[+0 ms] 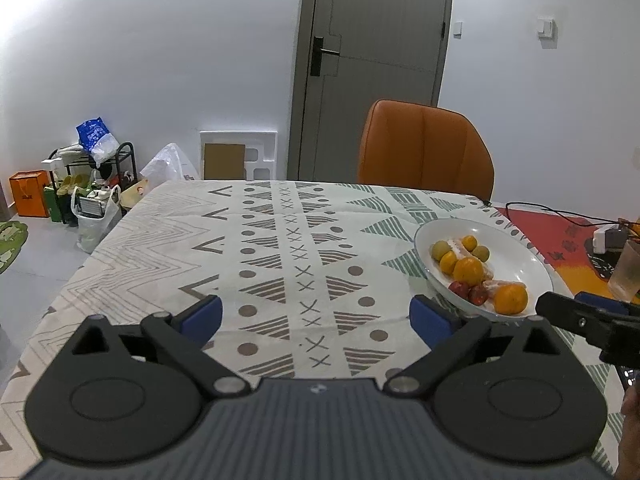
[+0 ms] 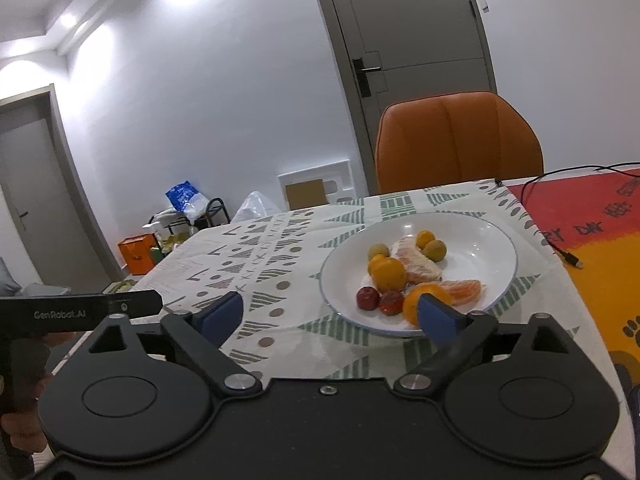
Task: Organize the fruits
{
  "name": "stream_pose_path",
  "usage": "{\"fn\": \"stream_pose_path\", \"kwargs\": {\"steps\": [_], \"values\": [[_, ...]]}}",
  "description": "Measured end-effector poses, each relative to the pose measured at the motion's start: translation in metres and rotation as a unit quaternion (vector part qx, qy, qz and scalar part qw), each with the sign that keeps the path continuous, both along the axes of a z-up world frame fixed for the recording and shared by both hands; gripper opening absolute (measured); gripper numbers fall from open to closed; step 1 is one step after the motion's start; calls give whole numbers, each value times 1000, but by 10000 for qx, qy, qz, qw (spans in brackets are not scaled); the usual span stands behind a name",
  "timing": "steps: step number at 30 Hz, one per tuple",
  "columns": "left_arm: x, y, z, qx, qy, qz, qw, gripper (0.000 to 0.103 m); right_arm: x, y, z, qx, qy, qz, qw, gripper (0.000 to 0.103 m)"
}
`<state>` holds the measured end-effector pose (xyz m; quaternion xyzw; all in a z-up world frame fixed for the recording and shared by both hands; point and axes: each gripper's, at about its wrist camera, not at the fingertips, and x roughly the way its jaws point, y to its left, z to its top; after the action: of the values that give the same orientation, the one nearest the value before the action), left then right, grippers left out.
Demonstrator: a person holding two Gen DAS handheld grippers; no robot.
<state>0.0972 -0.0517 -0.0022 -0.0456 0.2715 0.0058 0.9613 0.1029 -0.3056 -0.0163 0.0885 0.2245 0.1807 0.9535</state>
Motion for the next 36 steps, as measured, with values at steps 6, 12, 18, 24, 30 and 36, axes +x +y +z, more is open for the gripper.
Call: {"fn": "stream_pose_path", "kwargs": {"steps": [6,12,18,24,30,36], "values": [[-10,5,4,67,-53,6,10000,103,-9,2,3,81,-7,90,9999,103],[-17,9,2,52,-30,32,10000,103,-18,3,5,158,60,181,9997,103],[-24,15,-1,-63,37,2,10000,103,-28,5,8,119,9,264,9996,103],[-34,19,1,-70,-20,2,10000,103,-31,9,8,80,25,330,9994,103],[-41,24,1,-65,-42,42,10000,103,-32,13,5,24,69,413,9991,103],[-41,28,0,-67,-21,105,9999,103,-35,16,2,-7,104,478,9988,103]]}}
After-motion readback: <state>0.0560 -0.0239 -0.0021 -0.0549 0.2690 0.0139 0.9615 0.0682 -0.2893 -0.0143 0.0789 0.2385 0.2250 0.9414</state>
